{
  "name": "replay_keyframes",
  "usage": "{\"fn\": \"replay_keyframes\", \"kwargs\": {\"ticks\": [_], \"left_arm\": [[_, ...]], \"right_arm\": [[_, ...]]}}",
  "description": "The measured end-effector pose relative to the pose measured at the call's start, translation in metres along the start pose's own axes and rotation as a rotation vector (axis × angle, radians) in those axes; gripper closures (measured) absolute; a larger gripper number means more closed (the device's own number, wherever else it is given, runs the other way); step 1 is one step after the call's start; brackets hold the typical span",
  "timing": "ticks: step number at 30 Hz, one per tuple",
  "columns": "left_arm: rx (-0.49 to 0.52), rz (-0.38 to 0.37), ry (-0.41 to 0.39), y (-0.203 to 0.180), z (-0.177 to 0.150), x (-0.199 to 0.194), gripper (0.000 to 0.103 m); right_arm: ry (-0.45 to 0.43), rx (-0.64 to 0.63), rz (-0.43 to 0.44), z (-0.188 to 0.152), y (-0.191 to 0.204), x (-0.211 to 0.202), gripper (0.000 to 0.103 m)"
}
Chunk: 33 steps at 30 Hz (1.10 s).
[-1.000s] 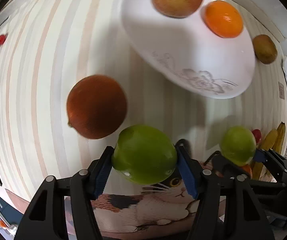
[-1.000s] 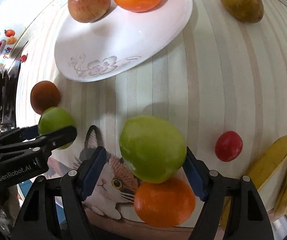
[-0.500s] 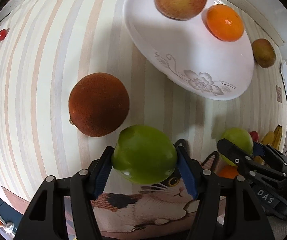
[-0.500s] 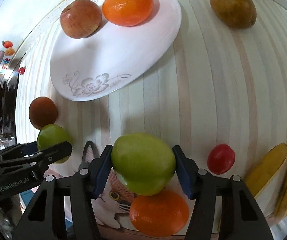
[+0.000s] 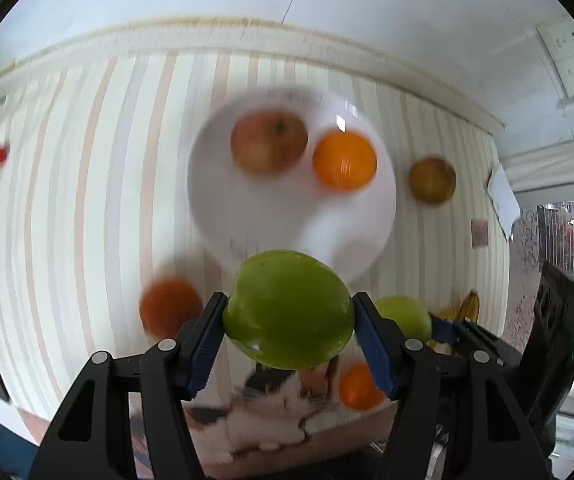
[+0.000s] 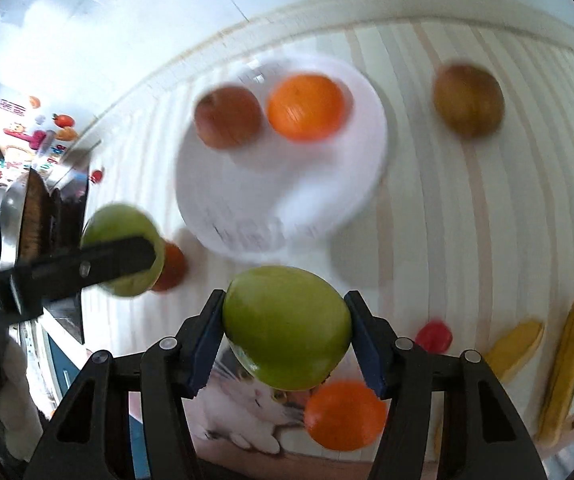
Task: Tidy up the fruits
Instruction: 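Place both green apples on the plate and open both tools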
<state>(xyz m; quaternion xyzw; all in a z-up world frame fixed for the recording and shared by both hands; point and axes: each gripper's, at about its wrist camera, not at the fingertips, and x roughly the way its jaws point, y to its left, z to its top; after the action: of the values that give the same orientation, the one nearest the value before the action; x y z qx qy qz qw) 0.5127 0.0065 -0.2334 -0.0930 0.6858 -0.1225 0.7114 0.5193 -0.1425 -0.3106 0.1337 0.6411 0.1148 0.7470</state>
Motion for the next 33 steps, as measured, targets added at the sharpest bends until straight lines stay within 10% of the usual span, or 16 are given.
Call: {"fn": "replay_keyframes", "kwargs": {"ticks": [21, 26, 33], "left_arm": [[0.058, 0.14, 0.204, -0.009, 0.062, 0.077, 0.042], [0.072, 0.128, 0.178, -0.013, 0.062, 0.071, 0.012], [0.057, 0.194, 0.08, -0.014, 0.051, 0.036, 0.012]], "right_arm": [[0.104, -0.083, -0.06, 0.067, 0.001, 0.068, 0.04], [0.137, -0.027, -0.015, 0.07, -0.007, 0.063, 0.015], [0.138, -0.03, -0.088, 0.069, -0.005, 0.041, 0.007]]}}
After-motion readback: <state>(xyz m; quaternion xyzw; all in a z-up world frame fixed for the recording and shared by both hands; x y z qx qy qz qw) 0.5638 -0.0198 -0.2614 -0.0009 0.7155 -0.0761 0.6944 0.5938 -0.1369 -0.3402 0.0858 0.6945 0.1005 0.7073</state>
